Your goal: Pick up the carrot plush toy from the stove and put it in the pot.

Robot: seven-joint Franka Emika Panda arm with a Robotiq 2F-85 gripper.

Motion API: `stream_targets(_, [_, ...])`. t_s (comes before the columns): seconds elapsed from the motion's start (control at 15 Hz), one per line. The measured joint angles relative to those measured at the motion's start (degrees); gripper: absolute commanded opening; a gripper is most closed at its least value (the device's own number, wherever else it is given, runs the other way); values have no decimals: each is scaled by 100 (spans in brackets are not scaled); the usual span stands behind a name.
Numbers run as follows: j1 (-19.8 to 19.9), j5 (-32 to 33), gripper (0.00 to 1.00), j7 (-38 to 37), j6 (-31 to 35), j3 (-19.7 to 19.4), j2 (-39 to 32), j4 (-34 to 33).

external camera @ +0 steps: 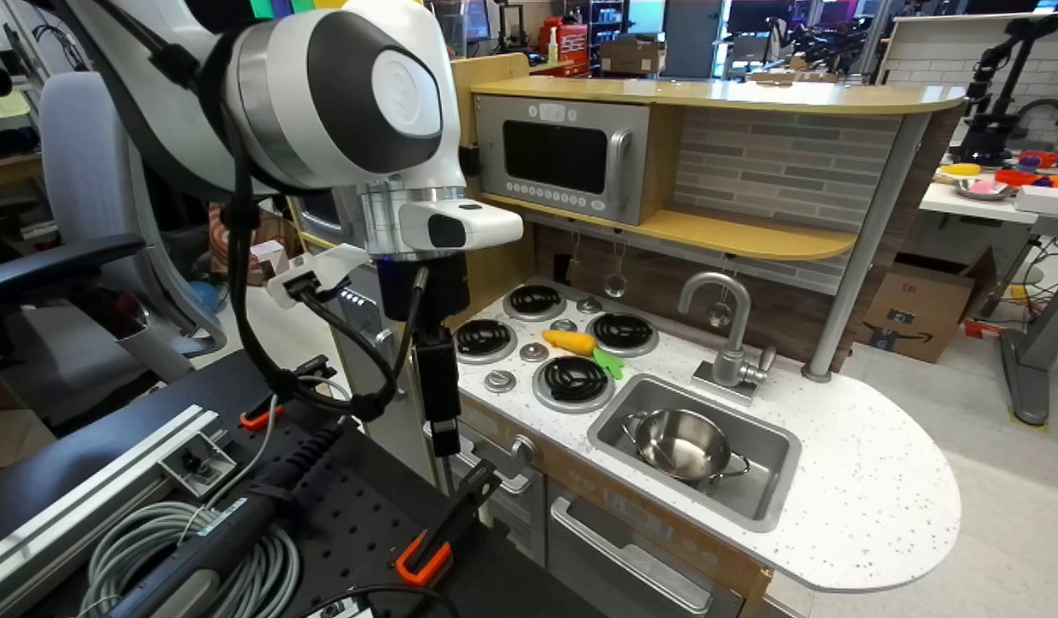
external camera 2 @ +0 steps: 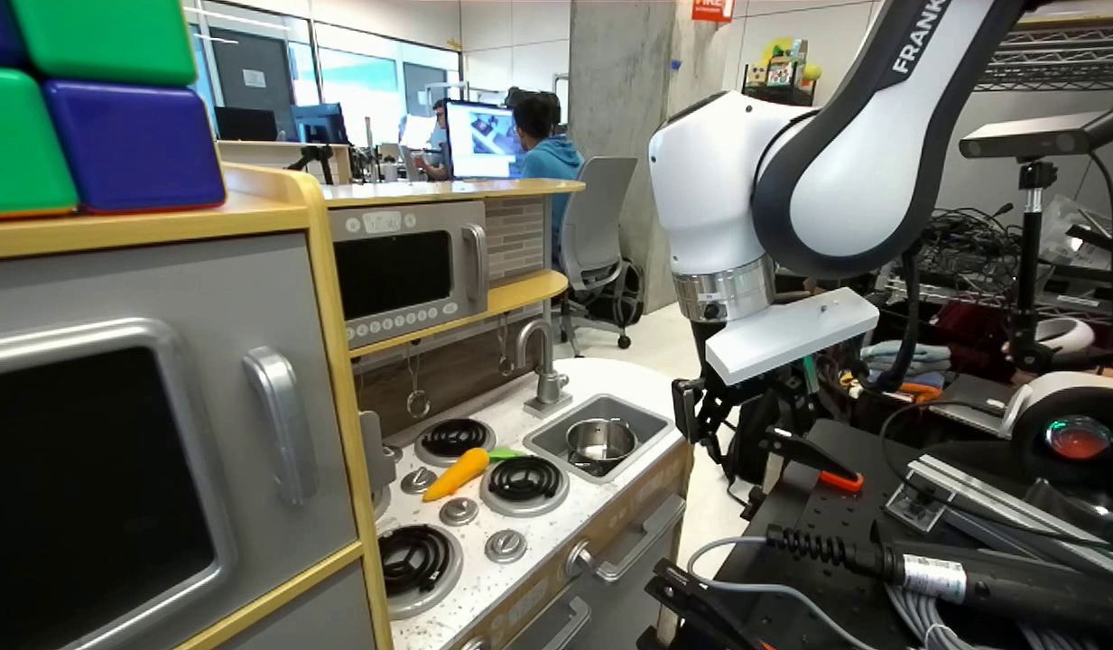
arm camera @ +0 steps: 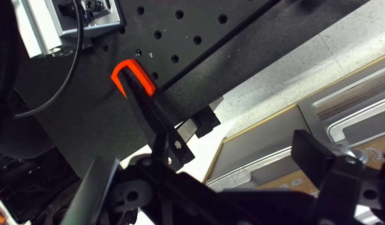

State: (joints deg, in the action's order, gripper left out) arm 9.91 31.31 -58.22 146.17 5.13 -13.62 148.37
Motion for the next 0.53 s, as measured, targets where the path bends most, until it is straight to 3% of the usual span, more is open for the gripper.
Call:
stream_targets(0.13, [-287,132,100,-62,263,-362,-7,85])
stream_targets(0.33, [-714,1250,100,-495,1430,-1067,-16,339])
stream_targets(0.53, [-602,1500,100,-337,2377,-1137,-7,321])
